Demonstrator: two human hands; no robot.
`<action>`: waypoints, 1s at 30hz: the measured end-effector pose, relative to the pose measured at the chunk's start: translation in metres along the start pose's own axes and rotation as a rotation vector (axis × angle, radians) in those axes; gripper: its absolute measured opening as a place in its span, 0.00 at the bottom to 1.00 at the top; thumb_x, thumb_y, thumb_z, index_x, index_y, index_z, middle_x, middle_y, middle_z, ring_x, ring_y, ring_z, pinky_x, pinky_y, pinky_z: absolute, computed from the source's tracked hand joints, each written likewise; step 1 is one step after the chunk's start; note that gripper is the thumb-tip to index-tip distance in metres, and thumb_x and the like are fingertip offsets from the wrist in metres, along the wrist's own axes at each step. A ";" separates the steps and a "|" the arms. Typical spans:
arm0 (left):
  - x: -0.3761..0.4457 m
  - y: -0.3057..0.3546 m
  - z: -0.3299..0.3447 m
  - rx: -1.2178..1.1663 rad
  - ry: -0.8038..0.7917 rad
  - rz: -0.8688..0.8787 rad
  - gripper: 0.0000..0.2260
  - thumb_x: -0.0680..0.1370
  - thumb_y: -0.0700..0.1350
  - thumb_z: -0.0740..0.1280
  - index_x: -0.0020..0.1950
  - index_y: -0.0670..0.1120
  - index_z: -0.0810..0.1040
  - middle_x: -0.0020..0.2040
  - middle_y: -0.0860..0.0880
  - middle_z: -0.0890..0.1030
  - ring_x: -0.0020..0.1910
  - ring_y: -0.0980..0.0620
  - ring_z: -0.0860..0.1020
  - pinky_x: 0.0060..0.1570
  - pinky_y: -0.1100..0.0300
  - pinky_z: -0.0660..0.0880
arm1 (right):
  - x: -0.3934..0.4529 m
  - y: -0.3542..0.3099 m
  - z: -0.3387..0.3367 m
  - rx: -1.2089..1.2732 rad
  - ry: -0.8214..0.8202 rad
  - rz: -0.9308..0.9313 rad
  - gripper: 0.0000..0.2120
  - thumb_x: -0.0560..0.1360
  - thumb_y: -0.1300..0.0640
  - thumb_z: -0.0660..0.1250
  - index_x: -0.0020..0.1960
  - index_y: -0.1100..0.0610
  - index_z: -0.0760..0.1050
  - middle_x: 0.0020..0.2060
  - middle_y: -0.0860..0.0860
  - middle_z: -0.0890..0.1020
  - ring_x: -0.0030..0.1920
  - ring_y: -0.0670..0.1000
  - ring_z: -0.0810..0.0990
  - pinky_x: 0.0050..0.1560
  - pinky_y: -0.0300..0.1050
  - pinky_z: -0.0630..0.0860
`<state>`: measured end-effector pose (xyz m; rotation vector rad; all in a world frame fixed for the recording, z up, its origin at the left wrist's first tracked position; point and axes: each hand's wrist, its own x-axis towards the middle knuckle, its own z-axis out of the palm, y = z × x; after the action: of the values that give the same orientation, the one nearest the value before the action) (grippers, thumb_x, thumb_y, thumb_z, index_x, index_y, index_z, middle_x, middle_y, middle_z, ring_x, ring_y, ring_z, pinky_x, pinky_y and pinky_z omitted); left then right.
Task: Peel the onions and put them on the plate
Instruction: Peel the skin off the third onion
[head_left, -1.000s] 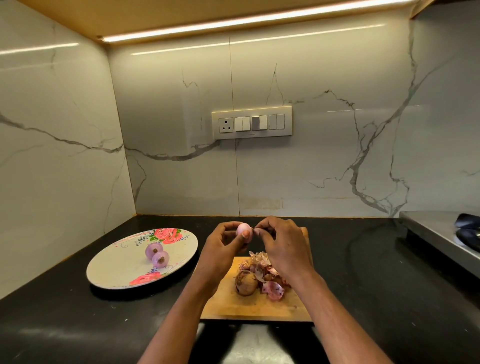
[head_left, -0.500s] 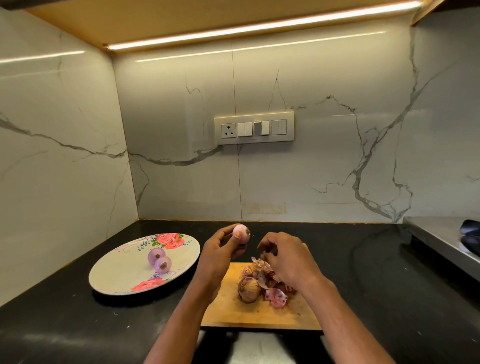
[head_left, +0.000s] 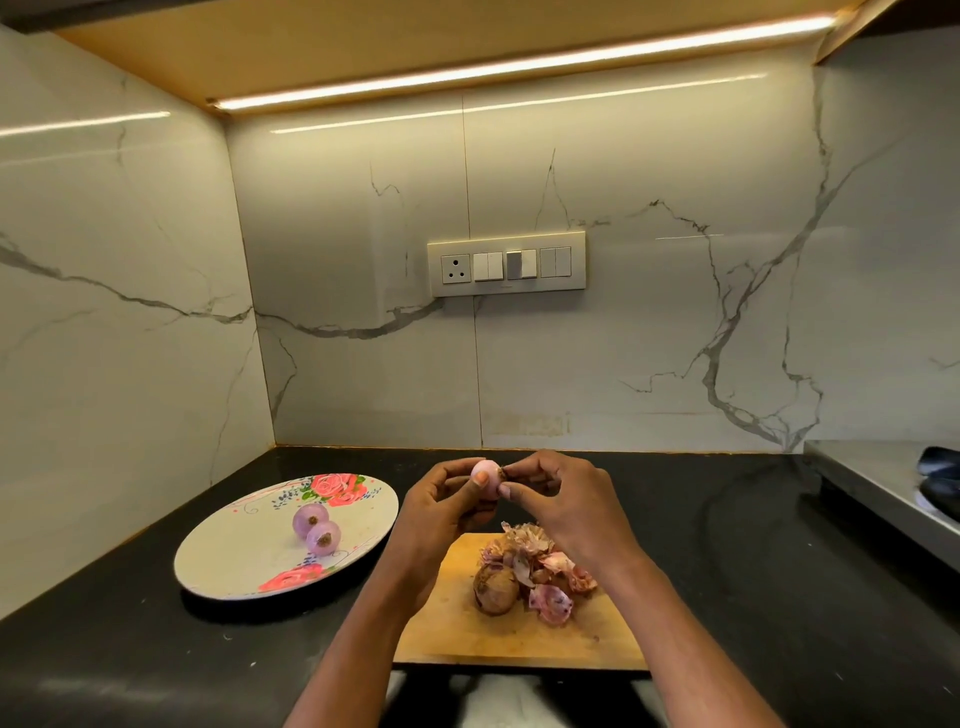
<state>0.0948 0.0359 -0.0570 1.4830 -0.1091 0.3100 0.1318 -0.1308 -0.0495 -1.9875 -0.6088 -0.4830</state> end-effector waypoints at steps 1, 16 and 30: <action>0.000 0.000 0.000 0.005 -0.005 -0.004 0.12 0.77 0.45 0.68 0.60 0.49 0.79 0.53 0.49 0.85 0.53 0.51 0.84 0.51 0.58 0.81 | 0.000 0.000 -0.001 -0.009 0.005 -0.006 0.10 0.74 0.48 0.74 0.54 0.47 0.84 0.45 0.39 0.84 0.47 0.36 0.80 0.44 0.27 0.76; -0.003 0.000 0.005 0.049 -0.031 -0.017 0.17 0.74 0.51 0.68 0.60 0.44 0.78 0.51 0.44 0.85 0.49 0.48 0.85 0.48 0.59 0.81 | -0.004 0.005 0.006 -0.234 0.082 -0.177 0.07 0.76 0.52 0.73 0.52 0.52 0.81 0.43 0.46 0.83 0.41 0.43 0.80 0.41 0.33 0.79; -0.002 0.003 0.002 0.014 0.005 -0.061 0.12 0.82 0.48 0.62 0.61 0.45 0.79 0.56 0.42 0.82 0.55 0.45 0.82 0.51 0.58 0.81 | 0.001 0.006 -0.001 -0.136 -0.019 -0.158 0.12 0.77 0.47 0.70 0.60 0.45 0.80 0.53 0.40 0.82 0.52 0.40 0.80 0.53 0.34 0.78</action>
<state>0.0919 0.0341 -0.0546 1.4964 -0.0575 0.2652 0.1356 -0.1338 -0.0527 -2.0831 -0.7659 -0.6167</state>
